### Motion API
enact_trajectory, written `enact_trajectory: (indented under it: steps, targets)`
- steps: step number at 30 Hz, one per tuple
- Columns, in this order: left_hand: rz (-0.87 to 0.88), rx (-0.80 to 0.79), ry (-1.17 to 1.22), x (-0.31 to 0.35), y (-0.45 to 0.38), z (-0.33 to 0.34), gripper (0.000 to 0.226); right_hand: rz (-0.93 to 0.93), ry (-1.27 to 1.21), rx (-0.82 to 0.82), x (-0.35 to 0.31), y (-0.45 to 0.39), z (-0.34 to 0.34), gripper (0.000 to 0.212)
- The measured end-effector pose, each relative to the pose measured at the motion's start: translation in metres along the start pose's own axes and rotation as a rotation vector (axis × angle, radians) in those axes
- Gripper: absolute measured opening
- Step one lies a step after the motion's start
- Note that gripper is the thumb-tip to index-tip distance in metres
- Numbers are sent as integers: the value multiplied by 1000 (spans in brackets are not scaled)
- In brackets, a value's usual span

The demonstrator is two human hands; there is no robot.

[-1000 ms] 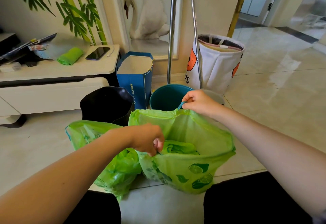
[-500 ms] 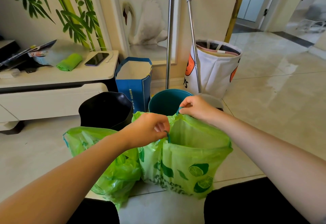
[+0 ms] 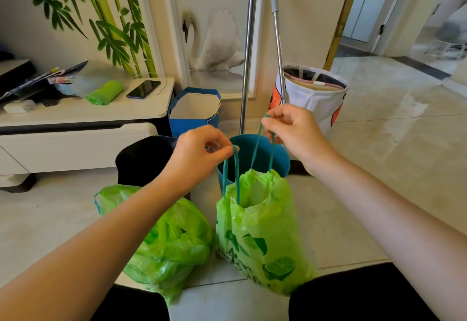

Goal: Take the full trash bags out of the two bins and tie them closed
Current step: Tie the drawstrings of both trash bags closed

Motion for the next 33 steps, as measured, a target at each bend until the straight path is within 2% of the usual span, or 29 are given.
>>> enact_trajectory:
  steps: [3, 5, 6, 8, 10, 14, 19, 24, 28, 30, 32, 33]
  targets:
    - [-2, 220, 105, 3, 1, -17, 9, -4, 19, 68, -4, 1, -6, 13]
    - [20, 374, 264, 12, 2, -33, 19, -43, -134, 118, -16, 0, -14, 11]
    - [27, 395, 309, 15, 2, -37, 20, -60, -213, 121, -22, 0, -16, 8]
    - [-4, 346, 311, 15, -1, -33, 18, -52, -243, 94, -24, 1, -13, 6]
    - [-33, 295, 266, 11, 0, -27, 17, -7, -164, 50, -19, 5, -4, 8]
    - [6, 241, 231, 12, 1, -18, 7, -11, -95, -81, -21, 10, 12, 10]
    - [78, 165, -31, 11, -2, -9, 9, 95, -32, -241, -17, 16, 30, 9]
    - [107, 153, -101, 13, -3, -7, 12, 322, -157, -358, -3, 23, 42, 5]
    - [94, 120, -70, 14, -4, -5, 21, 376, -277, -386, -2, 23, 43, 7]
    - [31, 112, -20, 4, -6, -1, 33, 400, -395, -360, -6, 23, 39, 5]
    - [-50, -4, -25, -13, -8, 11, 48, 414, -501, -322, -8, 22, 35, 10]
    - [-74, -133, -66, -22, -7, 21, 54, 408, -536, -305, -9, 21, 33, 11]
Point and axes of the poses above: each hand's wrist, its own y-axis away from the middle knuckle, its own z-axis out of the palm, x = y × z, the point moved 5 cm from there along -y, towards the middle knuckle, and after that the axes turned 1 degree about -x, right-handed, at the moved point
